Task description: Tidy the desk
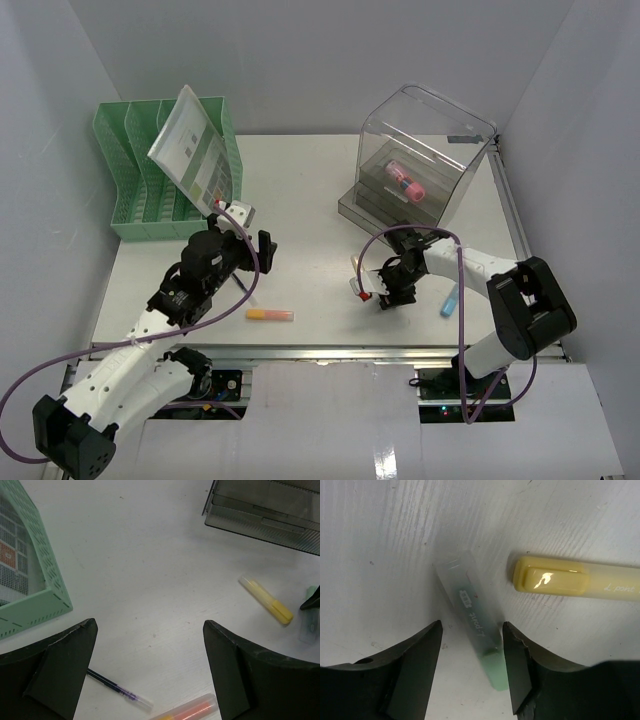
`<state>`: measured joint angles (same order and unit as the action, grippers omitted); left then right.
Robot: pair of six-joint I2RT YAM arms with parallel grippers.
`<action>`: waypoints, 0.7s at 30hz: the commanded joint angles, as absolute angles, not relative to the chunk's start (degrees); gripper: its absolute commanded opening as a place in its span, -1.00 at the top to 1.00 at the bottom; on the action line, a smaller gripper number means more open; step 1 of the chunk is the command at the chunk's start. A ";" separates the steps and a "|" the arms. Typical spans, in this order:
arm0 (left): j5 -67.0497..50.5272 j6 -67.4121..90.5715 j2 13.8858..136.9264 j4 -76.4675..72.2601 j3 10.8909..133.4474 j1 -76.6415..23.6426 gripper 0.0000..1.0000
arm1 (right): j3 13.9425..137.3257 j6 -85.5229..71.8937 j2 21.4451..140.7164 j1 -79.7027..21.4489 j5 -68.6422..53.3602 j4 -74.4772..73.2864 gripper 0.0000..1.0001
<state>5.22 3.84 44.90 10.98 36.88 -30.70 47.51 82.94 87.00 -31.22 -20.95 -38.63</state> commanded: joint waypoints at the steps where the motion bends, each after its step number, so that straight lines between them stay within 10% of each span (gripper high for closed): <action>1: 6.99 3.38 43.59 10.02 36.34 -30.41 -0.96 | 46.85 83.28 87.16 -31.60 -21.15 -38.02 -0.11; 21: 9.96 21.10 44.38 10.90 35.34 -30.41 -0.96 | 53.49 71.38 72.22 -31.99 -31.10 -49.72 0.65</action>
<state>10.28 9.40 44.29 9.93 35.70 -30.70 46.89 80.69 77.68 -31.64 -24.70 -44.26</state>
